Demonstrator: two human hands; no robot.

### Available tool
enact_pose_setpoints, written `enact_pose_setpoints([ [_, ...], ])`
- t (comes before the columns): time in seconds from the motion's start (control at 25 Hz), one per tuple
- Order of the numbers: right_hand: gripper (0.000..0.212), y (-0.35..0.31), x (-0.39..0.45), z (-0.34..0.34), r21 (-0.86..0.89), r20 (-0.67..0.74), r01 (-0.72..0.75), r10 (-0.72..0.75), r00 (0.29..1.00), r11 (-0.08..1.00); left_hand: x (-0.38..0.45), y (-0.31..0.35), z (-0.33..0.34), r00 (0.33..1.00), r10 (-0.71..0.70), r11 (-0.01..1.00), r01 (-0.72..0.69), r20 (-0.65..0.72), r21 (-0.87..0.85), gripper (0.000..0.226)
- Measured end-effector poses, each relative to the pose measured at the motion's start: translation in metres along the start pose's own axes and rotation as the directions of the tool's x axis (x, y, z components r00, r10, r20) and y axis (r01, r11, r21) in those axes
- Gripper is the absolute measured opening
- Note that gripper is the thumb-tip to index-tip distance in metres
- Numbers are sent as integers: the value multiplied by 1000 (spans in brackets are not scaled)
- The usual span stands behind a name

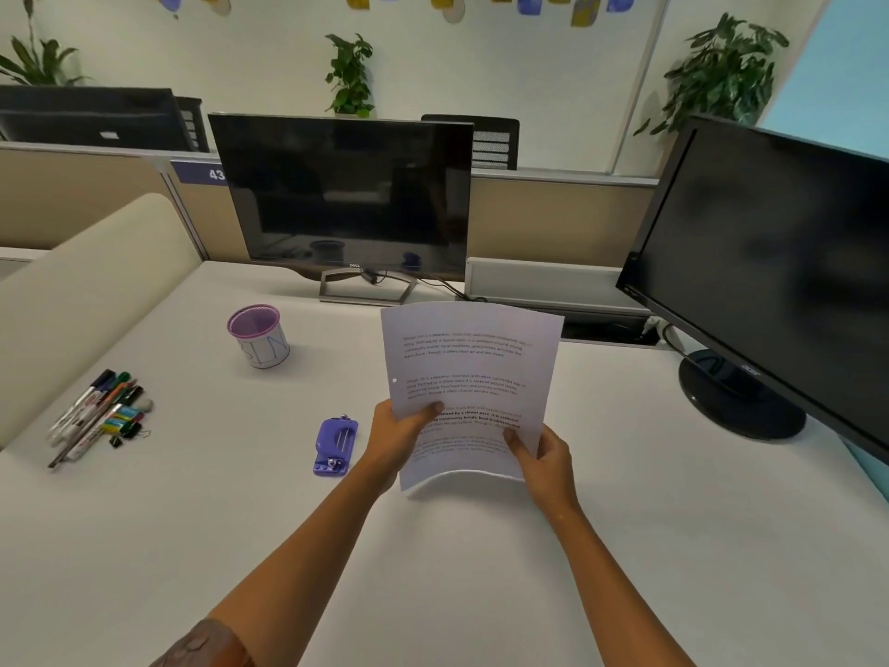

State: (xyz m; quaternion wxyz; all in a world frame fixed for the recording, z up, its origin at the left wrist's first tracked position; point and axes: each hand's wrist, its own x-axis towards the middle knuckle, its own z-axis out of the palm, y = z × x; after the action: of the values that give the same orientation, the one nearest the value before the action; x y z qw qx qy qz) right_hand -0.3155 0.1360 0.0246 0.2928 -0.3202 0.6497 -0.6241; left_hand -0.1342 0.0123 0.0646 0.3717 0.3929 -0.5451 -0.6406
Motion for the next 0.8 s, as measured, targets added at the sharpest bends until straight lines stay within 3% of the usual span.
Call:
enact_pose_setpoints([
  [0.08,51,1,-5,-5,42,-72,-28,31,997,999,3,4,0,1000,-9,998,8,-5,-64,35],
  [0.2,71,1,-9,-5,240,-110,-108,137,984,965,6,11,6,1000,-21,979,21,-1,-201,43],
  [0.4,57,-9,-3,18,585,-37,-151,212,976,797,2,12,27,999,-3,917,18,38,-398,38],
  [0.6,33,-7,4,17,465,-5,-165,189,982,870,1,8,20,994,-107,885,90,-10,-458,43],
  [0.72,29,-3,9,-6,307,20,-168,170,985,937,7,14,-5,980,-195,840,143,-45,-524,43],
  [0.8,32,-1,12,-24,227,41,-176,171,984,958,12,21,-27,975,-223,762,179,6,-623,53],
])
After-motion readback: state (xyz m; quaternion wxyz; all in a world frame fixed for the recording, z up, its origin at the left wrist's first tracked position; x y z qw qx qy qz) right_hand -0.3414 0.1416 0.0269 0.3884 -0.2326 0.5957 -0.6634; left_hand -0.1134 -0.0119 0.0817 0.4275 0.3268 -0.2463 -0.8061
